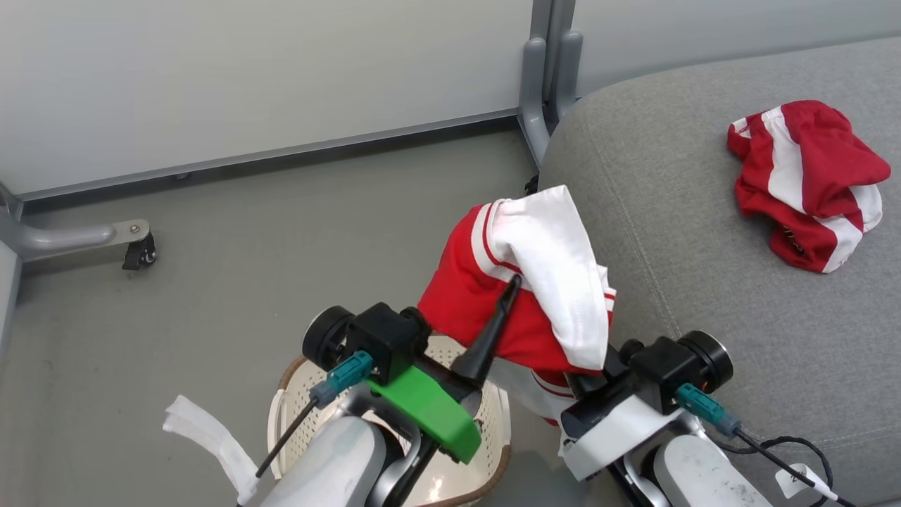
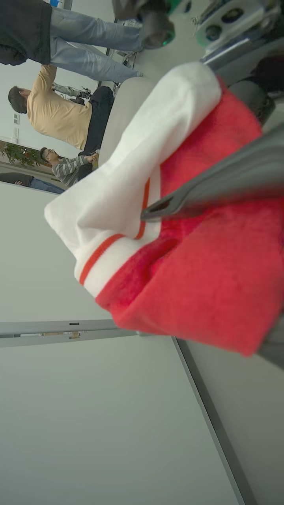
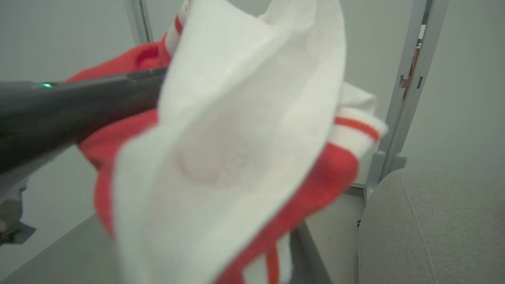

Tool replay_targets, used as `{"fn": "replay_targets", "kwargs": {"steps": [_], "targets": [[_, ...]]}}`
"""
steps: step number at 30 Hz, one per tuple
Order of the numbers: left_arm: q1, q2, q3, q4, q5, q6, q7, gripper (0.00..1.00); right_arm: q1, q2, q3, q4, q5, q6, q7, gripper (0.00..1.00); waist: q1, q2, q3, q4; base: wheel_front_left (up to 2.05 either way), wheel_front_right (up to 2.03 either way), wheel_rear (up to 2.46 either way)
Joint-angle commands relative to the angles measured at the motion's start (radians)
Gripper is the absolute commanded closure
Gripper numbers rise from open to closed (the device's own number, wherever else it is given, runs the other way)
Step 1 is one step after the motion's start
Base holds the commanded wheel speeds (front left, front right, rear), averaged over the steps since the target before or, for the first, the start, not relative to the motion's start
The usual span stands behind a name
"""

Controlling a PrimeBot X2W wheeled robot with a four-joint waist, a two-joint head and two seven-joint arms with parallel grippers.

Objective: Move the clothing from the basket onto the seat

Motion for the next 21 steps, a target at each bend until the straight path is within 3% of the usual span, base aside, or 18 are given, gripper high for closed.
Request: {"fn": "replay_targets", "kwargs": {"steps": [1,21], "targets": [[-0.016,0.012,0.0,-0.003,0.0,-0.003,0.003,0.0,0.008,0.003,-0.009,-0.007,0.005,-0.001,-0.003,1.0,0.0,0.0,0.002,0.001,0.0,0.0,0.0],[-0.023,0.041,-0.017,-0.026,-0.011,0.007,0.014,0.0,0.03,0.043,-0.184,-0.026,0.006,-0.001,-0.003,1.0,0.0,0.0,0.012,-0.003,0.0,0.0,0.0]]}}
